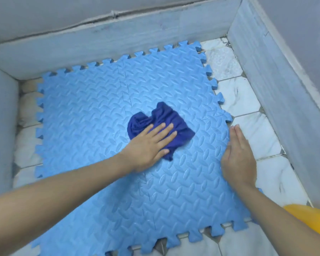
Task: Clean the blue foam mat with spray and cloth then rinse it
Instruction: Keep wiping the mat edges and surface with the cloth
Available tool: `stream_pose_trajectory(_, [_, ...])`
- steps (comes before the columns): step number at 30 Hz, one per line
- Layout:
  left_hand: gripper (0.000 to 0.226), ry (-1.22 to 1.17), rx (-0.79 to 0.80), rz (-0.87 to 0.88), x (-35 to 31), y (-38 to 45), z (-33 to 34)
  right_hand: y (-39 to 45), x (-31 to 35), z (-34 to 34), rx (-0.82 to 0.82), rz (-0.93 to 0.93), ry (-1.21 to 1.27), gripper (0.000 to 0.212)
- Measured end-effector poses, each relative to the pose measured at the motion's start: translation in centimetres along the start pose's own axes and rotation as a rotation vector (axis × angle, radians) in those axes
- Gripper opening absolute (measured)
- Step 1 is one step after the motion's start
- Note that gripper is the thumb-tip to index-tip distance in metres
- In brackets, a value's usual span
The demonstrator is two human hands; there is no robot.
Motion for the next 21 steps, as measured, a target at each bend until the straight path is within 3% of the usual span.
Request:
stream_pose_trajectory(4, [0.06,0.082,0.059,-0.05,-2.2,-13.9,3.5,0.2,0.3,0.0,0.002,-0.011,-0.009,0.055])
stream_pose_trajectory(8, [0.07,0.166,0.028,-0.172,1.4,-16.6,3.5,0.0,0.3,0.0,0.02,-0.011,-0.014,0.054])
stream_pose_trajectory(10, [0.076,0.147,-0.051,-0.404,5.3,-15.6,3.1,0.3,0.4,-0.2,0.034,-0.005,-0.016,0.056])
stream_pose_trajectory(12, [0.078,-0.049,-0.122,-0.693,8.3,-15.6,3.1,0.3,0.8,-0.5,0.041,0.003,-0.019,0.057])
stream_pose_trajectory(14, [0.074,-0.212,-0.234,-0.795,8.5,-15.7,3.3,0.1,1.1,-0.6,0.04,-0.007,-0.018,0.054])
stream_pose_trajectory(16, [0.067,-0.205,-0.269,-0.706,5.6,-15.9,3.9,0.0,1.4,-0.9,0.054,-0.011,-0.017,0.053])
stream_pose_trajectory(21, [0.055,0.016,-0.192,-0.211,-5.2,-19.7,7.5,0.1,1.2,-0.4,0.129,-0.028,-0.084,0.059])
Point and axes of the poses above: each hand's wrist, its own y-axis towards the middle knuckle, its own z-axis out of the palm, x = y × z, the point moved 5 cm from there along y, towards the middle knuckle, and after that the axes turned 2 degrees about z, right-handed, at the moved point
